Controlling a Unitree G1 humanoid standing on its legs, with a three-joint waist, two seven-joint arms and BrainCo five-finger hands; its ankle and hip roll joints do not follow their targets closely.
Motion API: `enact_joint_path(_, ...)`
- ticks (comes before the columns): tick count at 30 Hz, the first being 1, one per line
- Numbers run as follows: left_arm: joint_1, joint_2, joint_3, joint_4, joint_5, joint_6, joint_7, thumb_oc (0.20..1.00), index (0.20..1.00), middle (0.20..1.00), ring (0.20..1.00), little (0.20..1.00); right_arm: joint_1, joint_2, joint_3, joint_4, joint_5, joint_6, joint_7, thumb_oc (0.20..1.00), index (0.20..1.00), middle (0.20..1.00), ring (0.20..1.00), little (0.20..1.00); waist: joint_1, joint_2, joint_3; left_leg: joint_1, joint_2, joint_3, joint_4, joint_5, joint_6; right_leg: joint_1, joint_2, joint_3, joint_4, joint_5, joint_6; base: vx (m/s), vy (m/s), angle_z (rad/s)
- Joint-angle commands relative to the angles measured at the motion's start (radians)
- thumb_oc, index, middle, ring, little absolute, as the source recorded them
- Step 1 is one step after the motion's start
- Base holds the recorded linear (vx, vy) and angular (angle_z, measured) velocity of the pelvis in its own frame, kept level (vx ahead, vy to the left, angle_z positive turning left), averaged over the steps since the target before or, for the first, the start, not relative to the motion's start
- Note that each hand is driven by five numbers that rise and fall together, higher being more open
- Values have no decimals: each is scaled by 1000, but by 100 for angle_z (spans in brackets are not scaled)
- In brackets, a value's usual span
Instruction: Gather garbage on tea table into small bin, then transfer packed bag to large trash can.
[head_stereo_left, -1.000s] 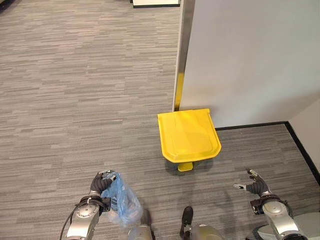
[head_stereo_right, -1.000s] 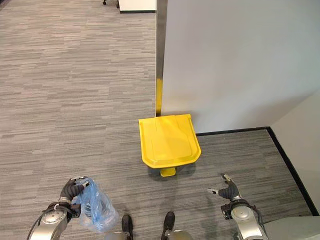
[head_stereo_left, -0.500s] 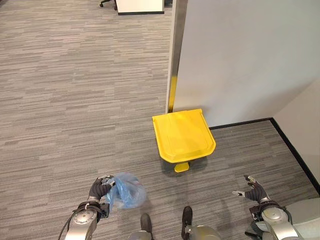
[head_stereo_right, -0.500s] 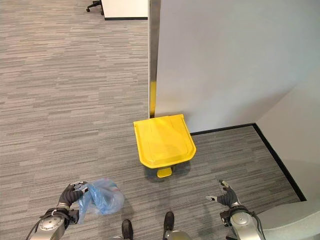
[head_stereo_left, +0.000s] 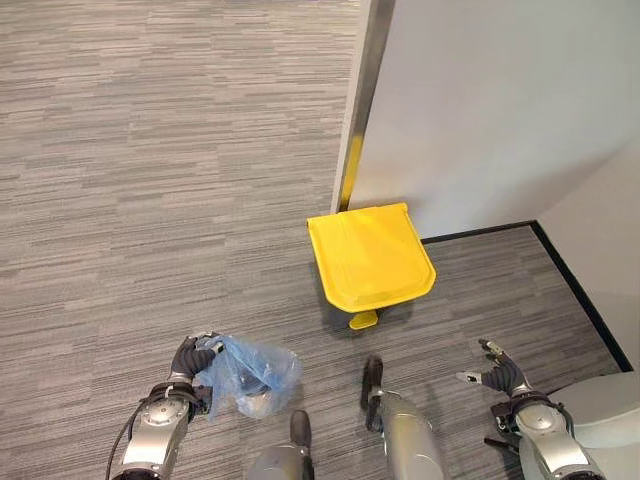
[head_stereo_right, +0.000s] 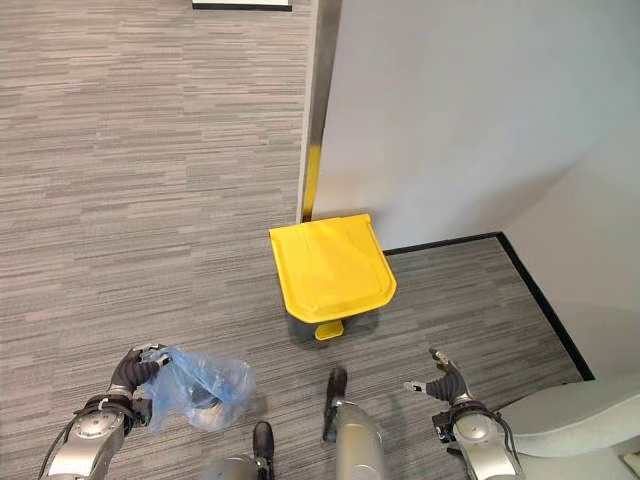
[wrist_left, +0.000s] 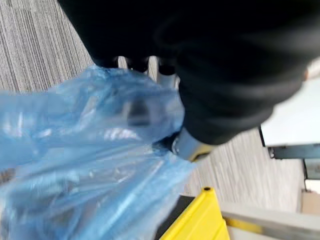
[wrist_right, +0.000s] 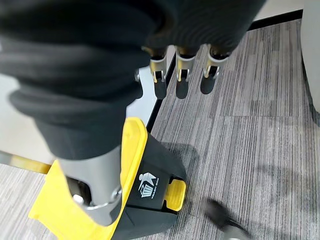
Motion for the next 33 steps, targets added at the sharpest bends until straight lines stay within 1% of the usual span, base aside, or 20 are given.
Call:
enact_joint_path(1,-6,52,28,-39,-7,-68,19,200,200,200,200,200,-34,-25,-48,14,31,-23,-27,1000,1000,1000,1000,1000,-20,-1,-37,186,7,-45,79,-256,-123,20,14,-61,-55,136,-5,434,-96,83)
enact_joint_path(2,-6,52,28,-39,-7,-68,19,200,200,200,200,200,-33,-26,-48,14,31,-23,-27,1000,1000,1000,1000,1000,-23,2,-36,186,10,-48,82,-258,-123,23,16,-65,-57,136,-5,459,-134,68)
enact_joint_path(3,-4,49,24,-36,-6,-67,20,200,200,200,200,200,-12,-28,-61,12,40,-23,-25,1000,1000,1000,1000,1000,-44,-3,-46,233,24,-79,93,-295,-135,-11,1,-32,-25,169,-1,323,-95,56)
enact_joint_path(4,-3,49,23,-36,-6,-67,20,200,200,200,200,200,-11,-29,-61,12,40,-22,-25,1000,1000,1000,1000,1000,-44,0,-47,232,26,-79,95,-297,-135,-11,2,-34,-23,167,-1,526,-179,51)
enact_joint_path(5,-17,51,14,-29,-9,-70,29,200,200,200,200,200,6,-34,-66,18,47,-29,-26,1000,1000,1000,1000,1000,-60,3,-48,272,46,-104,107,-324,-145,-31,-6,-11,13,178,1,587,-253,88)
enact_joint_path(6,-4,60,11,-32,-3,-62,17,200,200,200,200,200,49,-24,-89,23,55,-20,-14,1000,1000,1000,1000,1000,-76,-1,-78,309,94,-103,123,-332,-180,-2,-3,15,79,156,-20,575,-257,105)
enact_joint_path(7,-4,61,11,-33,-3,-61,17,200,200,200,200,200,50,-23,-89,23,55,-20,-14,1000,1000,1000,1000,1000,-78,-6,-79,307,89,-106,121,-328,-180,-3,-8,16,78,157,-20,465,-246,111)
enact_joint_path(8,7,61,17,-36,-13,-60,17,200,200,200,200,200,49,-30,-90,21,55,-18,-14,1000,1000,1000,1000,1000,-82,1,-77,300,116,-99,155,-314,-186,-14,-1,22,144,173,-16,197,-165,70)
enact_joint_path(9,2,56,15,-20,-20,-62,24,200,200,200,200,200,54,-31,-92,26,61,-21,-19,1000,1000,1000,1000,1000,-91,6,-83,303,147,-112,170,-287,-192,-27,7,20,185,161,-19,266,-219,48)
enact_joint_path(10,5,53,16,-14,-23,-63,25,200,200,200,200,200,64,-30,-107,25,72,-19,-24,1000,1000,1000,1000,1000,-109,9,-97,311,163,-119,147,-276,-192,-33,7,7,196,136,-28,240,-163,42)
enact_joint_path(11,6,51,23,-15,-29,-66,28,200,200,200,200,200,67,-34,-119,26,86,-26,-29,1000,1000,1000,1000,1000,-119,19,-104,326,173,-117,126,-270,-192,-48,11,-5,217,125,-31,210,-90,77)
enact_joint_path(12,4,49,36,-17,-41,-75,40,200,200,200,200,200,53,-40,-142,41,116,-39,-47,1000,1000,1000,1000,1000,-136,36,-110,335,192,-109,89,-264,-189,-81,29,-11,244,107,-32,149,-34,75)
enact_joint_path(13,4,49,36,-17,-41,-75,40,200,200,200,200,200,53,-40,-142,41,116,-39,-47,1000,1000,1000,1000,1000,-136,36,-110,335,192,-109,89,-264,-189,-81,29,-11,244,107,-32,91,-3,45)
enact_joint_path(15,-11,43,49,-10,-59,-84,52,200,200,200,200,200,20,-38,-165,46,163,-55,-67,1000,1000,1000,1000,1000,-141,44,-114,333,201,-86,54,-259,-186,-127,54,-2,240,111,-25,-7,24,-29)
enact_joint_path(16,-11,43,49,-9,-59,-84,52,200,200,200,200,200,19,-39,-165,47,164,-55,-67,1000,1000,1000,1000,1000,-139,45,-115,332,202,-84,52,-259,-186,-129,55,-1,240,112,-26,-27,24,-28)
enact_joint_path(20,-9,45,51,-23,-48,-81,32,200,200,200,200,200,-7,-19,-141,26,183,-62,-43,1000,1000,1000,1000,1000,-128,48,-127,340,200,-50,8,-271,-180,-153,69,11,220,132,-17,-24,29,-22)
enact_joint_path(23,-3,34,19,-41,-13,-74,0,200,200,200,200,200,-64,11,-70,-16,208,-66,-7,1000,1000,1000,1000,1000,-107,51,-138,361,185,-48,-28,-284,-173,-143,63,21,190,151,-8,0,47,-10)
enact_joint_path(29,-19,24,-21,-49,-4,-76,-19,200,200,200,200,200,-172,38,-3,-43,270,-81,-1,1000,1000,1000,1000,1000,-78,55,-131,373,172,-51,-38,-301,-166,-130,50,23,165,170,-3,1,13,-1)
enact_joint_path(31,-61,36,-84,-64,-22,-93,-14,200,200,200,200,200,-400,48,68,0,343,-97,-42,1000,1000,1000,1000,1000,-36,61,-120,381,162,-65,-51,-321,-158,-120,28,12,142,193,-4,-5,18,12)
enact_joint_path(33,-79,39,-100,-65,-29,-99,-9,200,200,200,200,200,-451,60,82,23,358,-97,-52,1000,1000,1000,1000,1000,-27,60,-112,376,161,-68,-46,-324,-157,-118,27,13,136,199,-2,-20,-5,12)
